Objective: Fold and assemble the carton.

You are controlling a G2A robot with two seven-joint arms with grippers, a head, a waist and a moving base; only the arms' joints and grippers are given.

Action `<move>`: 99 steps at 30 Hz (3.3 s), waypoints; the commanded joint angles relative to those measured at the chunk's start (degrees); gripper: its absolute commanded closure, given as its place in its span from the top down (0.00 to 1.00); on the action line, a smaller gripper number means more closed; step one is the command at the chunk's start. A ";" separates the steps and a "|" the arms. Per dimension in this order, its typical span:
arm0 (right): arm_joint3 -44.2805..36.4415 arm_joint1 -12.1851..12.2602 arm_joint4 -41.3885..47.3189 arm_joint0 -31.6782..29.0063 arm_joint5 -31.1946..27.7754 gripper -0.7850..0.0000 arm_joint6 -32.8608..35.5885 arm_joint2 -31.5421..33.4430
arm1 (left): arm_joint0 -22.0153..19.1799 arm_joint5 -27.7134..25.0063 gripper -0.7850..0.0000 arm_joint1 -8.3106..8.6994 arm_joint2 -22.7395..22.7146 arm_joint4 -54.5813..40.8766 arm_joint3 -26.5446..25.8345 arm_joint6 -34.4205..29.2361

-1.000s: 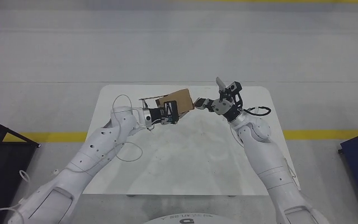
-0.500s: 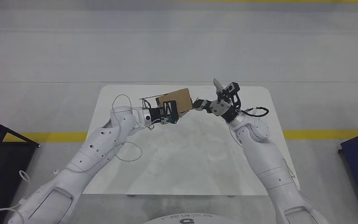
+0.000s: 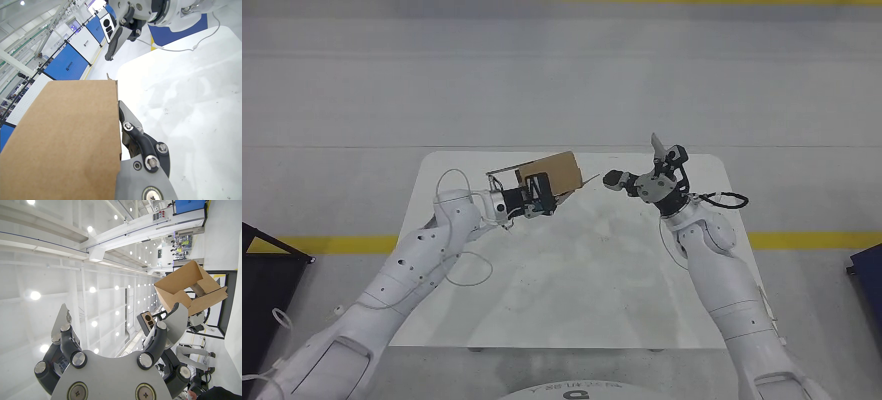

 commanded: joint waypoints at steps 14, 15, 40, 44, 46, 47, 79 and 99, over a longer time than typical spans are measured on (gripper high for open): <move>-3.84 1.48 -25.99 -3.93 -0.22 1.00 -7.78 -0.73 | -7.08 -22.84 0.00 -0.03 5.56 -16.86 12.75 17.21; -4.05 1.44 -26.71 -3.87 -0.20 1.00 -8.48 -1.18 | -7.71 -22.84 0.00 0.04 6.63 -18.58 13.18 17.21; -6.55 1.65 -30.15 -5.42 -3.19 1.00 -7.19 -3.72 | -14.76 -22.84 0.00 2.01 18.42 -28.25 16.12 17.21; -6.08 1.52 -30.49 -4.59 -2.37 1.00 -8.56 -4.52 | -15.14 -22.84 0.00 2.04 19.15 -27.97 15.87 17.21; -5.75 1.46 -30.49 -4.10 -1.91 1.00 -9.19 -4.83 | -15.35 -22.84 0.00 2.08 19.60 -27.60 15.51 17.21; -5.59 1.43 -30.50 -3.87 -1.74 1.00 -9.41 -4.99 | -15.40 -22.84 0.00 2.11 19.78 -27.65 15.26 17.21; -5.27 2.61 -30.05 -4.56 -3.45 1.00 -0.76 -4.16 | -15.92 -22.84 0.00 5.65 22.51 -32.80 9.42 17.22; -5.24 2.53 -31.62 -3.06 -1.97 1.00 -4.78 -6.64 | -13.38 -22.84 0.00 5.79 19.37 -34.38 6.95 17.22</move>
